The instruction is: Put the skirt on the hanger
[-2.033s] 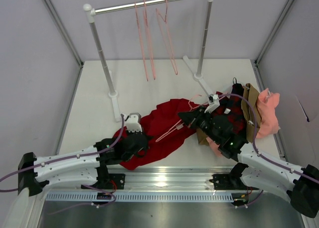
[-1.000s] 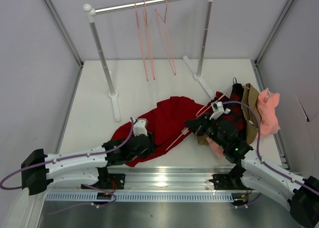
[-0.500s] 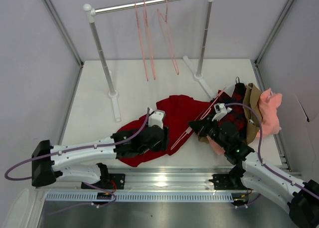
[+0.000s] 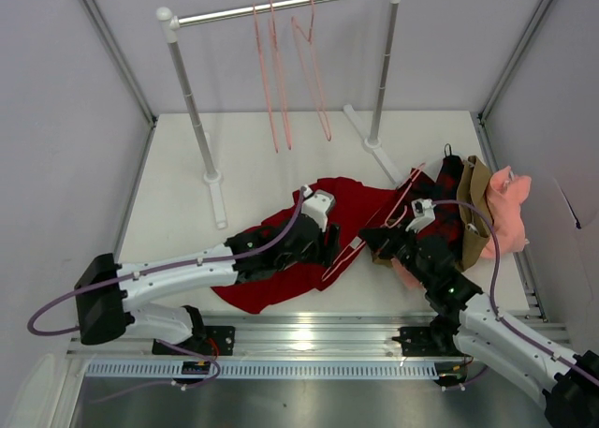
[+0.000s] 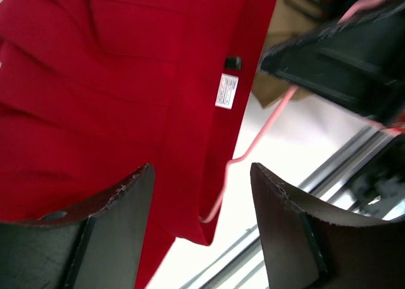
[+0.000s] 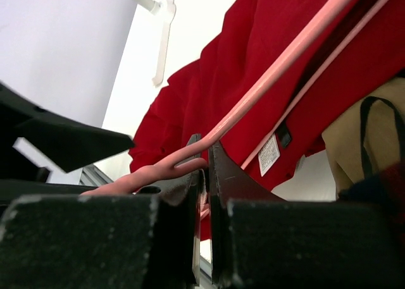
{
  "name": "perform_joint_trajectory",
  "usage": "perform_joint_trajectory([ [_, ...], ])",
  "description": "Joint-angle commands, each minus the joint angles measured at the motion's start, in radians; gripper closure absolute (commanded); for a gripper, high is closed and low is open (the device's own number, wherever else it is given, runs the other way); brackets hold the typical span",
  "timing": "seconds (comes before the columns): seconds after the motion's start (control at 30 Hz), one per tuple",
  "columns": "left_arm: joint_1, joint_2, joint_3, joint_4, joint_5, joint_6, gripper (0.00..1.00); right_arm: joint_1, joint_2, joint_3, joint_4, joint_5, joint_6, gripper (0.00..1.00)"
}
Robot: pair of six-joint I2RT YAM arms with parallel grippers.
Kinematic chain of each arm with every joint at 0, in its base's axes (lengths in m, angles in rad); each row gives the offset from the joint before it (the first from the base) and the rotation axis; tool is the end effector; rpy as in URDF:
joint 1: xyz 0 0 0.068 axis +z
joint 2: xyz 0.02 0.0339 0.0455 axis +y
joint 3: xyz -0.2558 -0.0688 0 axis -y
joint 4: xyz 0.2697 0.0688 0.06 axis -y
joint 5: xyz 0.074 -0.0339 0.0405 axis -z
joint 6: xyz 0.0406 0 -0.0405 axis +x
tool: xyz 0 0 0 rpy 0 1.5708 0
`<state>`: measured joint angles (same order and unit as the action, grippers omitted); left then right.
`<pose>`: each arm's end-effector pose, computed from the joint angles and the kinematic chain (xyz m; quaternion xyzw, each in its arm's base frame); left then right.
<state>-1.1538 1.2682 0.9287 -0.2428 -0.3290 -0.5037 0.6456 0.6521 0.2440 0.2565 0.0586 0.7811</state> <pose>0.1383 -0.2799 0.2626 0.2037 0.8478 -0.2475 0.4225 0.1622 0.1192 0.1995 0.0704 0.7553 0.4094 0.5070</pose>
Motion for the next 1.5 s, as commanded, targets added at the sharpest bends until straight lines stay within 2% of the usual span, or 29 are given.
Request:
perform_joint_trajectory([
  [0.0, 0.031, 0.063, 0.07, 0.051, 0.099, 0.149, 0.32, -0.014, -0.019, 0.026, -0.111, 0.11, 0.015, 1.0],
  [0.23, 0.086, 0.094, 0.064, 0.112, 0.258, 0.206, 0.36, -0.018, 0.109, 0.116, -0.092, 0.093, 0.006, 1.0],
  [0.4, 0.086, 0.088, 0.047, 0.155, 0.248, 0.229, 0.38, -0.018, 0.217, 0.15, -0.053, 0.058, 0.036, 1.0],
  [0.5, 0.086, 0.066, 0.022, 0.207, 0.22, 0.209, 0.38, -0.018, 0.224, 0.159, -0.059, 0.064, 0.052, 1.0],
  [0.7, 0.085, 0.042, 0.029, 0.174, 0.22, 0.154, 0.38, -0.02, 0.195, 0.172, -0.069, 0.11, 0.067, 1.0],
  [0.93, 0.086, -0.036, -0.039, 0.188, 0.229, 0.183, 0.4, -0.02, 0.202, 0.215, -0.118, 0.101, 0.064, 1.0],
  [1.17, 0.085, -0.001, -0.028, 0.184, 0.294, 0.292, 0.44, -0.02, 0.204, 0.245, -0.128, 0.064, 0.058, 1.0],
  [1.47, 0.083, 0.051, -0.014, 0.18, 0.246, 0.304, 0.45, -0.018, 0.279, 0.316, -0.1, -0.008, 0.05, 1.0],
])
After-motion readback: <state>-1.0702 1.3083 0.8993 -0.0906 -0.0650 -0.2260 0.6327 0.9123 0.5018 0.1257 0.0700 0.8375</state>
